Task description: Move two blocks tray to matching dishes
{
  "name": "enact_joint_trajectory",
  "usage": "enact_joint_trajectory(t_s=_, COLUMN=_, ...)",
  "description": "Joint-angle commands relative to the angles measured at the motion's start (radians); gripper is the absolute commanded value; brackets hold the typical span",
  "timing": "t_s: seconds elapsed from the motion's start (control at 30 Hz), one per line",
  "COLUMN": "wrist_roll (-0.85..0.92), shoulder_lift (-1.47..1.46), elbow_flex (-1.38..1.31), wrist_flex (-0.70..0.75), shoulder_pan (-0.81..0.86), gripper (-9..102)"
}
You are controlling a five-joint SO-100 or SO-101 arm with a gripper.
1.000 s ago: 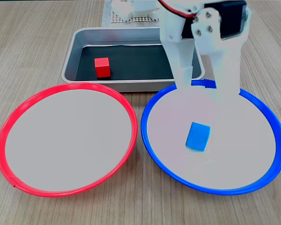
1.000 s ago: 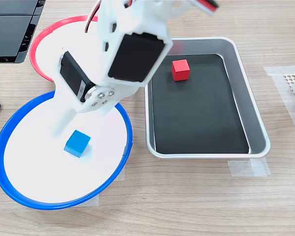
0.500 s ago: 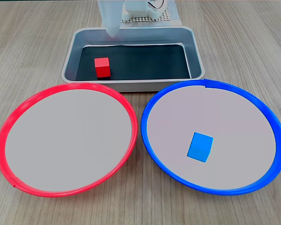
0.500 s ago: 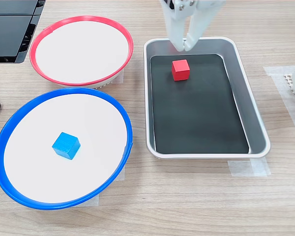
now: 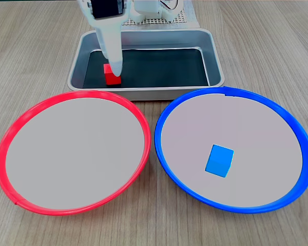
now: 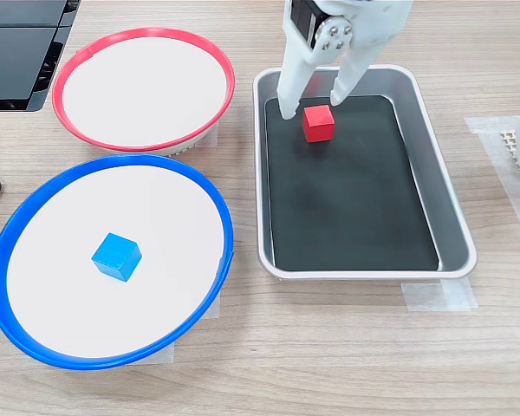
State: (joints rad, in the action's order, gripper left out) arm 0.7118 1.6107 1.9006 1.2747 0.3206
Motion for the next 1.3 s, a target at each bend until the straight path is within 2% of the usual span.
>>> enact_joint_trajectory(t_s=0.0, wrist_roll=0.015, shoulder_lift=0.000, elbow_flex=0.003, wrist_flex=-0.021, shoulder_pan=0.025, gripper=21)
enact_joint_trajectory(t_s=0.23, wrist_roll=0.041, shoulder_lift=-0.035, elbow_flex=0.017, wrist_flex=-0.066, shoulder_pan=0.052, gripper=17)
enact_joint_trajectory(t_s=0.4, wrist_roll=0.049, shoulder_lift=-0.058, elbow_flex=0.020, wrist_flex=-0.103, shoulder_pan=0.064, gripper=5)
enact_joint_trajectory(t_s=0.53, wrist_roll=0.040, shoulder_lift=-0.049, elbow_flex=0.002, wrist_flex=-0.100, shoulder_pan=0.041, gripper=0)
enact_joint_trajectory(t_s=0.67, wrist_roll=-0.071, shoulder_lift=-0.029, elbow_flex=-0.204, wrist_flex=0.054, shoulder_pan=-0.052, gripper=0)
enact_joint_trajectory(t_s=0.77, wrist_roll=-0.196, shoulder_lift=-0.112, elbow_flex=-0.546, wrist_flex=0.098, shoulder_pan=-0.130, gripper=0)
enact_joint_trajectory(t_s=0.83, wrist_roll=-0.224, shoulder_lift=-0.229, elbow_flex=-0.749, wrist_flex=0.067, shoulder_pan=-0.137, gripper=0)
enact_joint_trajectory(t_s=0.93, wrist_roll=-0.207, shoulder_lift=-0.360, elbow_flex=-0.864, wrist_flex=-0.025, shoulder_pan=-0.109, gripper=0)
enact_joint_trajectory(t_s=1.27, wrist_roll=-0.025, shoulder_lift=-0.546, elbow_flex=-0.819, wrist_flex=-0.253, shoulder_pan=-0.002, gripper=1)
